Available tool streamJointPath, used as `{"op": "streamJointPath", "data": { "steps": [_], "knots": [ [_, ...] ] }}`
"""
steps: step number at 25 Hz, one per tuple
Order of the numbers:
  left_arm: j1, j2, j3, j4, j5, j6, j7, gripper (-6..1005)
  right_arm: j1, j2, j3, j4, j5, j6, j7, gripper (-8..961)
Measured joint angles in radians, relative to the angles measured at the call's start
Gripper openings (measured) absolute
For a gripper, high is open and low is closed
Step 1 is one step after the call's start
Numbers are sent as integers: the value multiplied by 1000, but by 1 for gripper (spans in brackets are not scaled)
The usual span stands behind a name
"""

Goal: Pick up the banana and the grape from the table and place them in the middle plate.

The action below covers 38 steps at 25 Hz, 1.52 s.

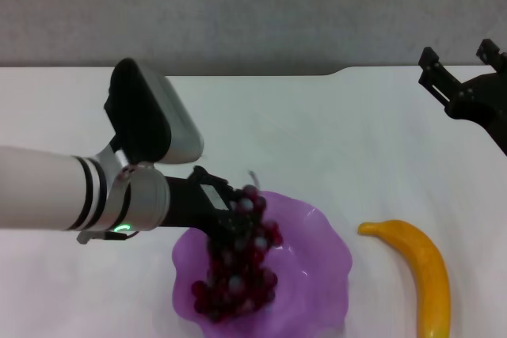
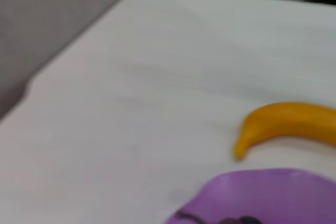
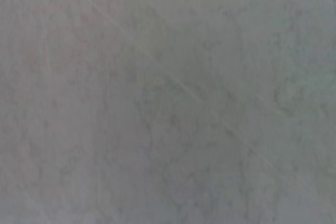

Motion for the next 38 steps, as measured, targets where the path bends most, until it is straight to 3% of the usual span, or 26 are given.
{"op": "streamJointPath", "data": {
  "steps": [5, 9, 12, 18, 21, 28, 38],
  "knots": [
    [30, 0, 46, 105, -5, 233, 146, 346, 0, 0, 1, 2, 0, 0, 0, 851],
    [32, -1, 64, 153, -7, 311, 176, 346, 0, 1, 1, 2, 0, -1, 0, 851],
    [34, 0, 65, 148, -13, 283, 185, 345, 0, 1, 1, 2, 0, 0, 0, 851],
    [47, 7, 0, 68, -133, 32, 288, 342, -1, 2, 3, 2, 0, 2, 0, 851],
    [55, 5, -29, 40, -151, -28, 312, 341, -1, 2, 3, 2, 0, 3, 0, 851],
    [67, 1, 29, 47, -80, 24, 323, 338, 0, 2, 2, 2, 0, 1, 0, 850],
    [98, 1, 90, 30, -84, 64, 398, 336, 0, 2, 6, 4, 0, 6, 0, 850]
  ]
}}
